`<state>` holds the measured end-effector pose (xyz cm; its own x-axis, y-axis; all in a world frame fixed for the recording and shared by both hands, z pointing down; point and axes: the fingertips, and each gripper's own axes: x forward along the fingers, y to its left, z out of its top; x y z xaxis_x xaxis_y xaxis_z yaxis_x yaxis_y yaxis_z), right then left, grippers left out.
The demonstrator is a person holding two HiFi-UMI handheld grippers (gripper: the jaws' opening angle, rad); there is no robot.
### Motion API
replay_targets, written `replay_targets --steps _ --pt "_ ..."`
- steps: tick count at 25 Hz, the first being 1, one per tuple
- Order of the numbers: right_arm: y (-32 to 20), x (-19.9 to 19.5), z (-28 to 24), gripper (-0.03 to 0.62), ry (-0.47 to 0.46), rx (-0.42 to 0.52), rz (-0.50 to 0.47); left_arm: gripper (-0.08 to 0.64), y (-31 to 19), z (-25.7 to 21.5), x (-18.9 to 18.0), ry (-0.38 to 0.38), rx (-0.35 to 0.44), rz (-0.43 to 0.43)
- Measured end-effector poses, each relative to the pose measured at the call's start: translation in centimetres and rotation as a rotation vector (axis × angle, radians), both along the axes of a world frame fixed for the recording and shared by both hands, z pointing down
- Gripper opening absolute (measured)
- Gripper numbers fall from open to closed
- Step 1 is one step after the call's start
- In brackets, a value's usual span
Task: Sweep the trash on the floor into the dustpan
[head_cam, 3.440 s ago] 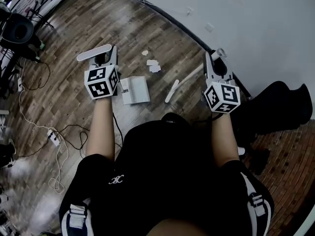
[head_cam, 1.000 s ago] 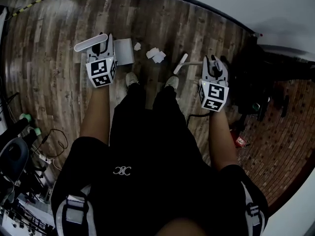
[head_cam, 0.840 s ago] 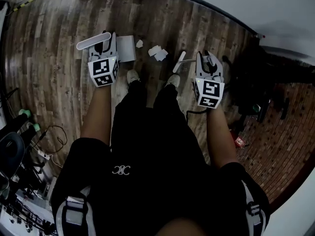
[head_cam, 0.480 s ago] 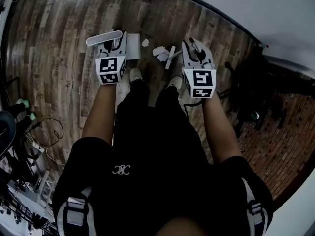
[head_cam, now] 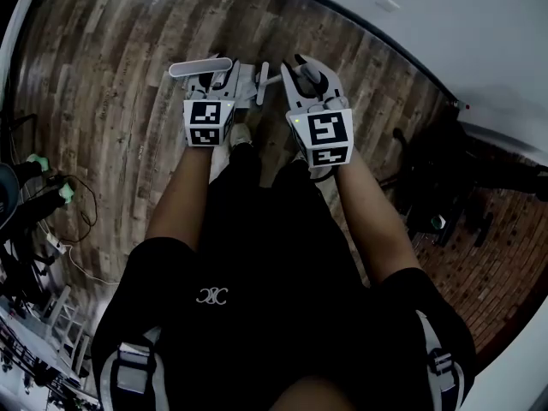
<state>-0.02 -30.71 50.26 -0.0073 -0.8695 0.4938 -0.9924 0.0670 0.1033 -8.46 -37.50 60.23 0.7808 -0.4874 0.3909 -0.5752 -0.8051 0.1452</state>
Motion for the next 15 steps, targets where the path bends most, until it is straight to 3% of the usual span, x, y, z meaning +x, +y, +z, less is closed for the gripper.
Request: replay_targets --steps 6,15 --pt "-0.4 -0.6 -1.2 0.097 -0.001 0.021 -0.029 0.121 -0.1 0.1 -0.3 0.003 -0.019 0.004" --pt "1.7 3.1 -2.3 0.097 0.064 0.017 0.056 0.123 -0.2 0.3 0.6 -0.003 -0.030 0.017"
